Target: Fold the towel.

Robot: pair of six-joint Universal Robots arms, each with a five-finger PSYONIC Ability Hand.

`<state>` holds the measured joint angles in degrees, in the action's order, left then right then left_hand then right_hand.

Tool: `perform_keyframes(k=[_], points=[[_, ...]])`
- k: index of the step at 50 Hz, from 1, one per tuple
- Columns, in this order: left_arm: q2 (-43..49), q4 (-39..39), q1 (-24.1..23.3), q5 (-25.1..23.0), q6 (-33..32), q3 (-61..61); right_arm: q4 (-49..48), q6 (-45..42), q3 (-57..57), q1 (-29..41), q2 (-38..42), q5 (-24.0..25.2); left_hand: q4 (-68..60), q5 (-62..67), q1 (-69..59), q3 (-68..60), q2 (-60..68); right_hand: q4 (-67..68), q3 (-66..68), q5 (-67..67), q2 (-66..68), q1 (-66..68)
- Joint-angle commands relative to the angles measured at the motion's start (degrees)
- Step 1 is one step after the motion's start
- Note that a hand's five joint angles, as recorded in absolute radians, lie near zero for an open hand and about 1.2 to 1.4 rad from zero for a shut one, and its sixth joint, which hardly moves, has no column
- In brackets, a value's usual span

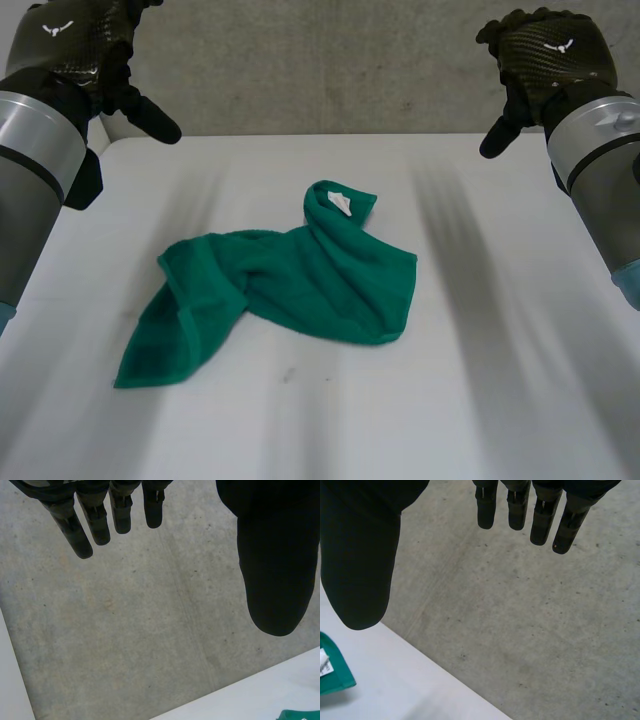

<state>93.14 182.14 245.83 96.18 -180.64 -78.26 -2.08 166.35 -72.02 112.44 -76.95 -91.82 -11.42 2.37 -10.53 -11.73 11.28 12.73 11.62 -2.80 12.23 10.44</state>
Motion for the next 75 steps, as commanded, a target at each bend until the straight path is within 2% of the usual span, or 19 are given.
perform_keyframes(k=[1, 7, 9, 13, 24, 26, 28, 30, 31, 32, 43, 51, 55, 59, 66, 70, 71, 72, 75], points=[[4.76, -0.82, 0.08, -0.20, -0.76, 1.97, 4.87, -9.69, 0.66, 0.15, 1.54, 5.05, 0.71, -1.65, -0.18, 1.01, -0.56, -2.73, -1.62, 2.80, -2.23, -0.44], [10.65, -2.32, 0.09, -0.03, -6.55, 3.29, 9.72, -21.14, 1.18, 2.96, 3.04, 7.27, 0.03, -0.98, -0.86, 0.34, 0.12, -2.73, -1.62, 2.80, -2.23, -0.44], [16.08, -2.49, 0.00, 0.50, -12.07, 4.52, 10.25, -24.04, 1.18, 4.36, 3.91, 7.00, 0.03, -0.97, -0.86, 0.34, 0.12, -2.73, -1.62, 2.80, -2.23, -0.44], [22.85, -2.32, 0.61, 0.68, -17.62, 6.45, 10.34, -24.85, 0.92, 5.33, 4.53, 6.74, -0.64, -0.31, -1.53, -0.33, 0.79, -2.73, -1.62, 2.80, -2.23, -0.44], [36.68, -1.70, 2.11, -0.47, -19.57, 8.30, 10.25, -24.94, 0.92, 5.42, 5.85, 6.91, -3.17, 2.22, -4.05, -2.86, 3.31, -2.73, -1.62, 2.80, -2.23, -0.44], [38.60, -1.70, 2.19, -0.38, -19.75, 8.74, 10.17, -24.85, 1.09, 5.07, 6.46, 7.00, -9.34, 8.40, -10.23, -9.03, 9.49, -2.73, -1.62, 2.80, -2.23, -0.44], [39.84, -1.61, 2.19, -0.38, -20.36, 9.53, 10.17, -24.41, 1.27, 4.98, 6.99, 7.00, -28.45, 27.51, -29.34, -28.15, 28.60, -2.73, -1.62, 2.80, -2.23, -0.44], [39.84, -1.53, 2.19, -0.38, -20.63, 9.71, 10.08, -24.23, 1.62, 5.07, 7.26, 6.91, -37.39, 36.45, -38.28, -37.09, 37.54, -2.73, -1.62, 2.80, -2.23, -0.44], [39.58, -1.53, 2.37, -0.29, -20.98, 10.23, 9.99, -24.06, 1.80, 5.07, 7.34, 6.91, -60.96, 60.02, -61.85, -60.65, 61.11, -2.73, -1.62, 2.80, -2.23, -0.44], [38.62, -1.44, 2.81, 0.14, -21.07, 10.50, 9.99, -23.19, 2.41, 5.07, 7.61, 6.74, -68.50, 67.56, -69.39, -68.20, 68.65, -2.73, -1.62, 2.80, -2.23, -0.44], [17.01, 2.95, 1.85, -0.38, -21.24, 6.02, 11.40, -4.73, 9.00, 1.03, 8.31, 7.96, -68.58, 67.63, -69.47, -68.27, 68.72, -2.73, -1.62, 2.80, -2.23, -0.44], [5.58, 3.31, -1.40, -0.55, -21.42, 2.68, 18.33, 5.91, 19.45, 0.41, 16.39, 21.31, -68.58, 67.63, -69.47, -68.27, 68.72, -2.73, -1.62, 2.80, -2.23, -0.44], [1.71, 3.31, -3.34, -1.52, -21.94, 0.40, 22.63, 11.26, 28.05, 0.76, 24.02, 31.14, -68.58, 67.63, -69.47, -68.27, 68.72, -2.73, -1.62, 2.80, -2.23, -0.44], [-3.74, 3.31, -4.92, -4.42, -25.28, -3.56, 25.89, 14.78, 35.96, 1.03, 32.01, 37.22, -68.58, 67.63, -69.47, -68.27, 68.72, -2.73, -1.62, 2.80, -2.23, -0.44], [-8.93, 4.10, -8.26, -6.97, -30.64, -7.96, 34.50, 14.97, 44.94, 4.10, 44.16, 41.89, -68.58, 67.63, -69.47, -68.27, 68.72, -2.73, -1.62, 2.80, -2.23, -0.44], [-7.97, 4.10, -8.26, -7.06, -31.61, -7.61, 38.29, 11.55, 48.81, 6.13, 48.21, 41.37, -68.58, 67.63, -69.47, -68.27, 68.72, 26.86, 27.97, -26.79, 27.36, 29.15], [-7.36, 4.19, -8.18, -7.06, -31.70, -7.26, 38.38, 10.23, 50.13, 6.13, 48.47, 40.41, -68.58, 67.63, -69.47, -68.27, 68.72, 50.10, 51.22, -50.04, 50.60, 52.39], [-6.83, 4.36, -7.92, -7.06, -31.79, -7.17, 38.29, 9.79, 50.92, 6.13, 48.48, 40.05, -68.58, 67.63, -69.47, -68.27, 68.72, 61.16, 62.27, -61.10, 61.66, 63.45], [-4.64, 5.24, -7.56, -6.97, -32.40, -5.86, 36.46, 10.22, 55.82, 6.22, 47.52, 36.03, -68.58, 67.63, -69.47, -68.27, 68.72, 67.27, 68.38, -67.20, 67.77, 69.56]])
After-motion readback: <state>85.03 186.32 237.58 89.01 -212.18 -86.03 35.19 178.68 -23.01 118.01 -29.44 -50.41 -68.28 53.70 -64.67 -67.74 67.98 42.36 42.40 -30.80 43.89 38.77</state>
